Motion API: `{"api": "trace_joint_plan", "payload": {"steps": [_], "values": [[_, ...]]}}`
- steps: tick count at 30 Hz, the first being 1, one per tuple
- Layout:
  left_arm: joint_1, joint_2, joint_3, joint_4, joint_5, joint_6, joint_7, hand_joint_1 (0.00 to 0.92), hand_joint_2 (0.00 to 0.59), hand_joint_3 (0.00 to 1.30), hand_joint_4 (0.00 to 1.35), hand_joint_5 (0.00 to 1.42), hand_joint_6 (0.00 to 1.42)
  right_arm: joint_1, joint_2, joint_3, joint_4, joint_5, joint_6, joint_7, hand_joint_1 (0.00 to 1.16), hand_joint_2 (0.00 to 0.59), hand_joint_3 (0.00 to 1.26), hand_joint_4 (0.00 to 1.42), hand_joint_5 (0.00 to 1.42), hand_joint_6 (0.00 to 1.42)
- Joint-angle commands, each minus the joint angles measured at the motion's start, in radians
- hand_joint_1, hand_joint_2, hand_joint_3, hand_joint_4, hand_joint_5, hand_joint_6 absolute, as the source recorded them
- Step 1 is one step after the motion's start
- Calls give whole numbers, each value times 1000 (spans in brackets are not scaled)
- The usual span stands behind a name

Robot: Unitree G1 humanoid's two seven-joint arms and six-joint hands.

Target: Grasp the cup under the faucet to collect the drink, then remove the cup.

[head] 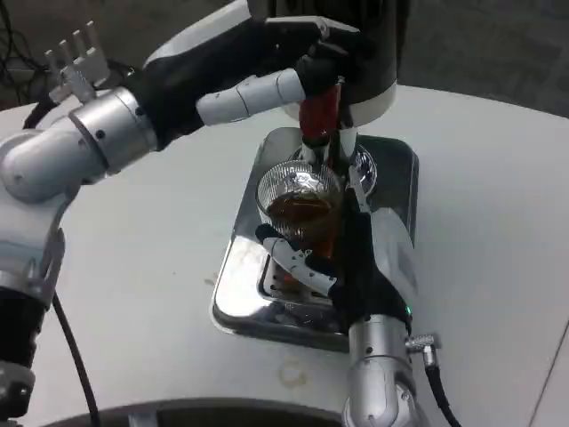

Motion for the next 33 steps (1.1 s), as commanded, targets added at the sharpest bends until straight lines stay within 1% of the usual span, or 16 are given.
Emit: {"api": "trace_joint_plan", "payload": {"steps": [1,4,10,13,16,21,24,28,33], "values": [[15,-12,34,-33,-30,17,27,0,27,310,287,366,318,-28,122,-8,33,24,1,-30,654,217,158,175,235,116],[25,-20,48,-59,-50,34,27,0,27,312,289,368,319,-15,125,-5,31,26,-20,-59,657,223,251,253,282,152],[55,-32,85,-146,-86,73,40,0,28,346,324,399,334,2,139,8,40,36,-74,-113,692,228,355,386,406,220],[70,-28,97,-193,-100,99,44,0,28,356,339,412,344,13,142,16,36,35,-78,-137,710,223,415,459,464,268],[86,-20,107,-230,-106,124,41,0,28,361,342,425,353,33,143,26,23,33,-92,-161,732,235,464,507,514,310],[108,-14,119,-277,-115,154,38,0,29,369,355,431,357,51,137,32,1,31,-104,-188,732,234,514,573,587,350],[116,-11,123,-298,-122,166,40,0,29,370,363,443,358,70,129,38,-33,22,-112,-202,732,234,552,612,628,364],[126,-6,128,-325,-127,179,40,0,29,374,368,446,359,104,114,41,-84,17,-107,-198,747,229,604,671,696,399],[135,-3,133,-349,-131,188,44,0,29,379,371,450,360,182,90,59,-184,-3,-104,-179,767,209,691,766,792,455]]}}
